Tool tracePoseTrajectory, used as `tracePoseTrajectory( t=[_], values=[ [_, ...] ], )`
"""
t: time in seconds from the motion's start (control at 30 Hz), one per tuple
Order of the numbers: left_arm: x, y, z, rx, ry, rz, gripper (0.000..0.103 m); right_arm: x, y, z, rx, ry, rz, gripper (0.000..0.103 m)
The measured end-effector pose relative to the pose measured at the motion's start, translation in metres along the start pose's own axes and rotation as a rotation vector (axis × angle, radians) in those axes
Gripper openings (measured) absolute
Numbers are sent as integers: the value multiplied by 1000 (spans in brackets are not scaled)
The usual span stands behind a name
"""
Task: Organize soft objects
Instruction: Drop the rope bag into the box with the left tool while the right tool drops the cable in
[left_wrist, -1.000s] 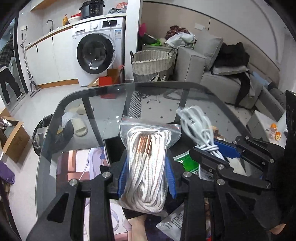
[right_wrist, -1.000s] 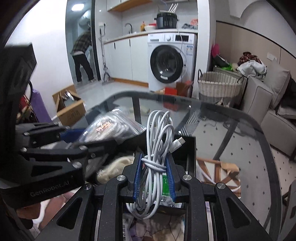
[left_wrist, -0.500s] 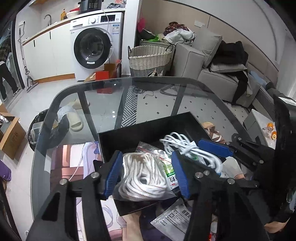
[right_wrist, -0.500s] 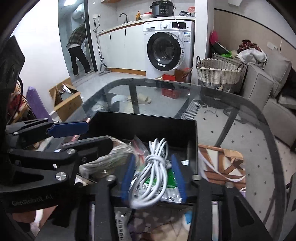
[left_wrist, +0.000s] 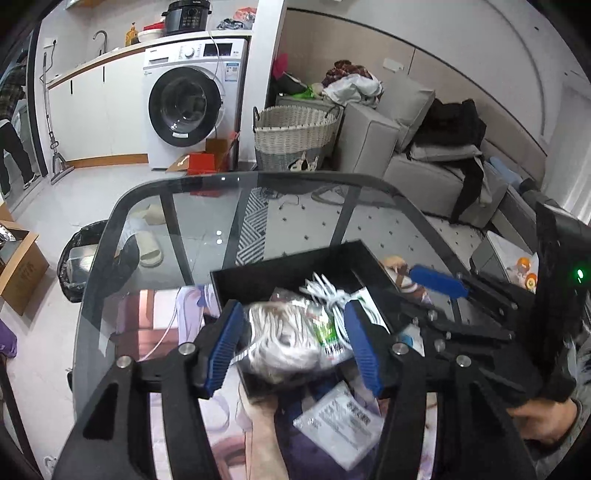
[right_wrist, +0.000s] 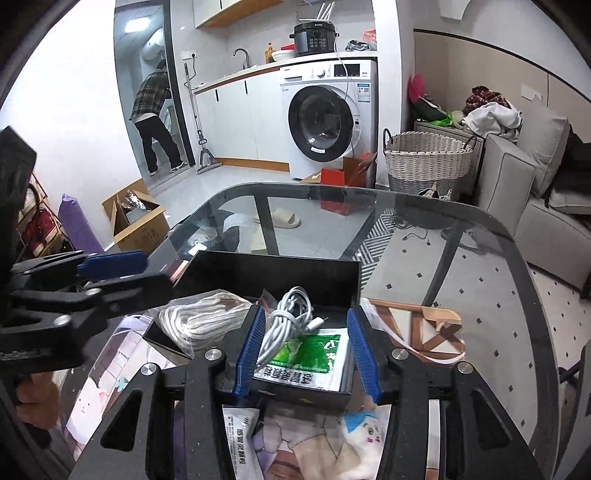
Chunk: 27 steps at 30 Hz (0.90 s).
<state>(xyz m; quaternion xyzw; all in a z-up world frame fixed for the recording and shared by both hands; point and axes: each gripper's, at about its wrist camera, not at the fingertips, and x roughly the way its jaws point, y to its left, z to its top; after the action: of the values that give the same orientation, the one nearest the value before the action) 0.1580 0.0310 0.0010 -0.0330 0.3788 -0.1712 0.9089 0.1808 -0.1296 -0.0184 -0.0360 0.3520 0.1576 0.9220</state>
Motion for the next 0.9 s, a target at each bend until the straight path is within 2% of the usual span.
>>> tracePoseTrajectory(
  t=[0.03,0.07,0.13,0.23,0.4,0.47,0.5,0.57,0.7,0.77,0.83,0.9],
  values=[
    [-4,-1,-2,-1,6,-16,50,-2,-2,0,1,-2,-1,48],
    [-5,-2,-4,4,17,-23,39,-4,-3,-2,2,2,1,48],
    [-3,-5,-10,27,60,-28,34,-7,-5,-4,4,9,5,48],
    [8,-8,-18,55,112,-32,31,-11,-6,-11,-9,17,3,48],
    [39,-4,-23,55,186,-25,31,-11,-4,-16,-24,36,-5,47],
    [39,-6,-21,62,167,-20,33,-12,-6,-17,-14,43,-5,47],
    [39,-7,-21,63,160,-14,34,-13,-8,-17,-9,43,-4,47],
    [35,-10,-24,61,159,-10,54,-15,-11,-19,-13,52,-10,47],
    [14,-26,-34,116,134,-30,63,-15,-17,-29,-48,113,-25,48],
    [7,-39,-45,166,131,-24,90,-14,-21,-37,-54,142,-32,48],
    [9,-45,-54,169,144,0,96,-9,-26,-48,-68,187,-34,48],
    [19,-47,-64,157,200,-6,96,-2,-30,-60,-86,238,-48,48]
  ],
)
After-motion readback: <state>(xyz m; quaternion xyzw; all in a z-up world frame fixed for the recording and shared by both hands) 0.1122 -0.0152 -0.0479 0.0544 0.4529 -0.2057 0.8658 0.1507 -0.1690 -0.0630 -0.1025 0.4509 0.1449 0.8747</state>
